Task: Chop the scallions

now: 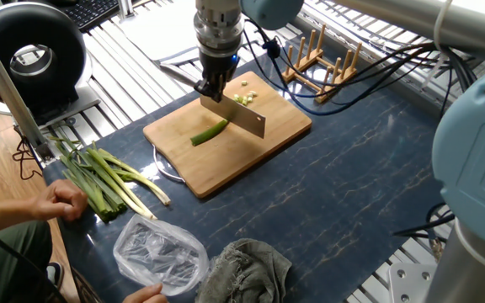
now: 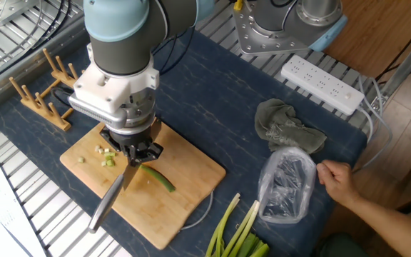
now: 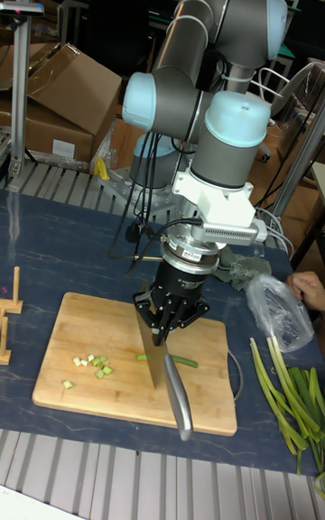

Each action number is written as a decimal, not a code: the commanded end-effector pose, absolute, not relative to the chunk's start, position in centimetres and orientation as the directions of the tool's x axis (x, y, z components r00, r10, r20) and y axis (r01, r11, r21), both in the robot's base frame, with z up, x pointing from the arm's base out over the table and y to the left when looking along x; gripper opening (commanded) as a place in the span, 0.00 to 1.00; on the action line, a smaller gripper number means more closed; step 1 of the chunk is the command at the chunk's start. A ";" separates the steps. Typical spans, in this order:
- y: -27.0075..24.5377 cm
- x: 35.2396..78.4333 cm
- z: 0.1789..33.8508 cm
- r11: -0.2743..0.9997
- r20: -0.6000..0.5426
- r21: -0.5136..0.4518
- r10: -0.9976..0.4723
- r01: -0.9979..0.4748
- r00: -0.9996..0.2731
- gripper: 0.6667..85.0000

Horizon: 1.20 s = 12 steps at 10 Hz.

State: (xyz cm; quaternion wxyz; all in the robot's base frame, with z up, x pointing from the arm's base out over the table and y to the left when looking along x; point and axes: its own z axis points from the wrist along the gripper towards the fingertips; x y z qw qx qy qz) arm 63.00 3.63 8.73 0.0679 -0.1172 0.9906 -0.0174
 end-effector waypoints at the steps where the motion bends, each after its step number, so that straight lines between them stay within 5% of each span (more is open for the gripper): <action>1: 3.5 62.6 8.7 0.973 -0.134 -0.041 -0.233 -0.229 -0.963 0.01; 12: 4.9 65.1 6.9 0.978 -0.183 -0.023 -0.209 -0.209 -0.961 0.01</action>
